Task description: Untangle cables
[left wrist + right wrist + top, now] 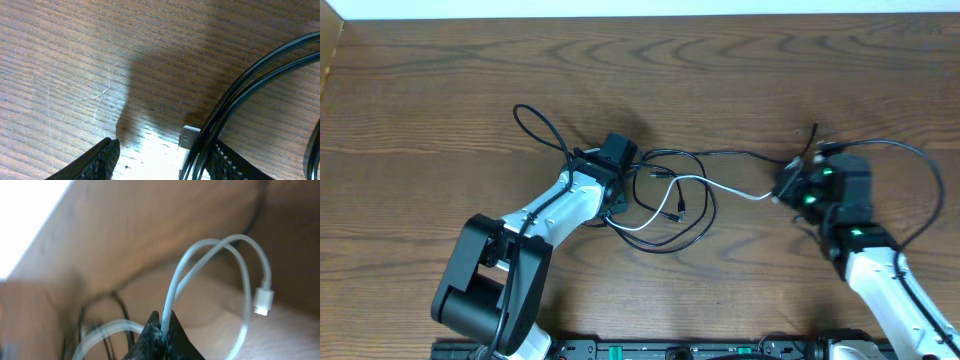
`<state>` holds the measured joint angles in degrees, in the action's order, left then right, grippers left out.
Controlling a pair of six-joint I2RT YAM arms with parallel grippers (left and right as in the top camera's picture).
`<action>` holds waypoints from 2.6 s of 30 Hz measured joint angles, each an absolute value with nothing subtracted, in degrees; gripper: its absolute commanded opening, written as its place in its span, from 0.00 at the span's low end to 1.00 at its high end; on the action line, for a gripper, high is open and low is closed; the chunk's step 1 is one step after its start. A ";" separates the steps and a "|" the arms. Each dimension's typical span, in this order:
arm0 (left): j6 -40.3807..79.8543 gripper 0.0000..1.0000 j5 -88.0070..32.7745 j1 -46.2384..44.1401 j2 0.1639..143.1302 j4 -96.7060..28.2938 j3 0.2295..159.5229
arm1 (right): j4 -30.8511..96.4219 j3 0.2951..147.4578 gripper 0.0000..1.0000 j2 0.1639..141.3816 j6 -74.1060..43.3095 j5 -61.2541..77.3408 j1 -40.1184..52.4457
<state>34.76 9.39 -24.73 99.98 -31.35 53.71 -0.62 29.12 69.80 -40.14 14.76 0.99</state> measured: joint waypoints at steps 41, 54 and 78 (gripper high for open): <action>35.64 0.86 9.76 -24.45 99.96 -30.83 53.78 | -1.04 50.92 0.01 68.71 -35.64 20.38 -41.74; 35.79 0.86 9.15 -24.43 99.98 -30.35 53.76 | 30.85 82.63 0.01 83.15 -19.25 1.34 -35.40; 35.79 0.86 8.95 -24.43 100.01 -29.93 53.76 | 42.33 84.05 0.99 95.72 -15.44 12.69 -30.00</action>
